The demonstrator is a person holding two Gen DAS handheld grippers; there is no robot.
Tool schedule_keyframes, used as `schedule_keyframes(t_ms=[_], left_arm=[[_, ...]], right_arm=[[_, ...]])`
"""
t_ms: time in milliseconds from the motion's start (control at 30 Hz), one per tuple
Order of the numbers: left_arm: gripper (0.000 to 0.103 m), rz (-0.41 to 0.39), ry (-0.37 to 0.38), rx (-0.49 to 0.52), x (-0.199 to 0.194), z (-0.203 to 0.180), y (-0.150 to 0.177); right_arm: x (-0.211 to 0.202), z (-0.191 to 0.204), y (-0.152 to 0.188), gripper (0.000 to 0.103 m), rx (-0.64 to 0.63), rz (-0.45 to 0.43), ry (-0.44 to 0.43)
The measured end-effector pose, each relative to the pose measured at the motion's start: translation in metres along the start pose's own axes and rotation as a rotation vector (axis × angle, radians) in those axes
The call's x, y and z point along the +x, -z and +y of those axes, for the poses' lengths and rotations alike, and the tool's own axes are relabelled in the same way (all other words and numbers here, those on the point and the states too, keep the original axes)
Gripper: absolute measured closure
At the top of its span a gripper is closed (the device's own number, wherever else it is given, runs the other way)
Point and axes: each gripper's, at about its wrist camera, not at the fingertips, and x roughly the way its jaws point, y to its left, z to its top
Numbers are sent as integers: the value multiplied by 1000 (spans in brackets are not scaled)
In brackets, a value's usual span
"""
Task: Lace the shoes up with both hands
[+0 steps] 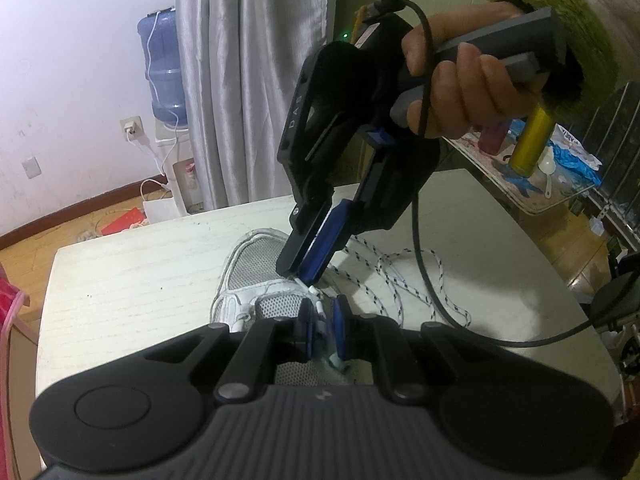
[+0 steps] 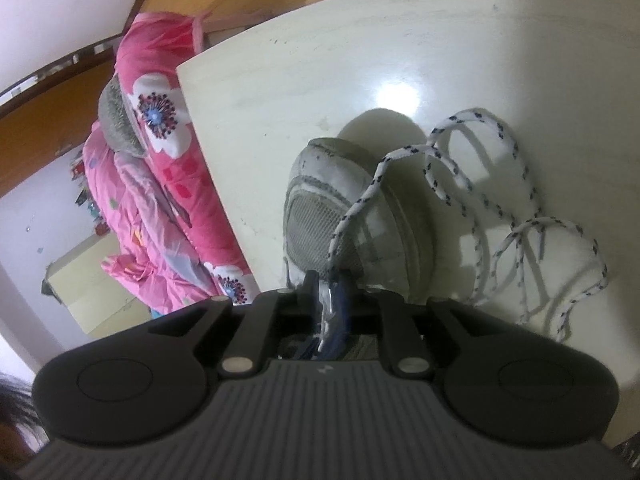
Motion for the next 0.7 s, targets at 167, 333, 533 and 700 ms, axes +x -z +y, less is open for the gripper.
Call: schedule_keyframes(t_ms=[167,333,533,700], left_arm=[[92,-4,0,-3,0,0,1],[92,-9,5,-1,-1,1,2],[92,-7,9,4,-2,2,1],[92,-8,10,3,-2,2,2]], right_arm=[[1,2,1,95,-23,-14,25],[-1,1,4,100,-68,-25,25],[-2,-2,4,100,-74,-21,-1],[-3,2,1,100,-94,-11,-8]])
